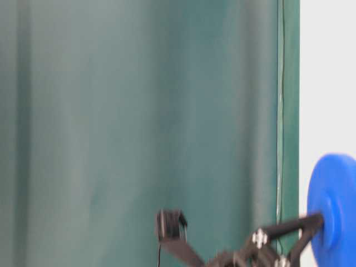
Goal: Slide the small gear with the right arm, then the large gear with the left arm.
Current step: 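Slide the large gear back left to the board's left edge, then lift the left gripper off the large gear and retract it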
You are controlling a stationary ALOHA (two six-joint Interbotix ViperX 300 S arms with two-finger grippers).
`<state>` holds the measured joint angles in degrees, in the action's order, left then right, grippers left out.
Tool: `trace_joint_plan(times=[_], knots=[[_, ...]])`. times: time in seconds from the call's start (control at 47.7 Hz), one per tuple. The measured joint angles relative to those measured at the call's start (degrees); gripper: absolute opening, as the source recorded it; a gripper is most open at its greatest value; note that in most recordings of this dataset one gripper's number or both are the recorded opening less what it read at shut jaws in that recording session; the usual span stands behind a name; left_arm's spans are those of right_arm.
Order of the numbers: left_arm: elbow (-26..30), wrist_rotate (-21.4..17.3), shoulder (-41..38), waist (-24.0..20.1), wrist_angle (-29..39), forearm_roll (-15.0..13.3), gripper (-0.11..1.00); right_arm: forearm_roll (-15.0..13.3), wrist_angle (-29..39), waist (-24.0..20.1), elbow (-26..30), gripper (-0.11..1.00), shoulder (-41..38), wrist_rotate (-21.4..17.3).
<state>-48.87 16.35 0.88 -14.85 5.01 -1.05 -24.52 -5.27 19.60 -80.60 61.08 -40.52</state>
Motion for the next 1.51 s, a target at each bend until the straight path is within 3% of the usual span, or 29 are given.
trace_joint_plan(times=[0.335, 0.692, 1.195, 1.509], knots=[[-11.2, 0.2, 10.4, -3.3, 0.0, 0.1, 0.0, 0.1, 0.0, -0.6, 0.0, 0.5, -0.1, -0.1], [-17.8, 0.4, 18.7, -5.2, 0.8, 0.0, 0.0, 0.0, -0.1, -0.6, 0.0, 0.5, -0.2, 0.0], [-15.7, -0.3, 21.4, -5.5, 1.6, 0.0, 0.0, 0.0, 0.0, -0.6, 0.0, 0.5, -0.2, 0.0], [-12.6, -0.4, 27.6, -4.0, 3.8, 0.0, 0.0, 0.0, 0.0, -0.6, 0.0, 0.5, -0.3, 0.0]])
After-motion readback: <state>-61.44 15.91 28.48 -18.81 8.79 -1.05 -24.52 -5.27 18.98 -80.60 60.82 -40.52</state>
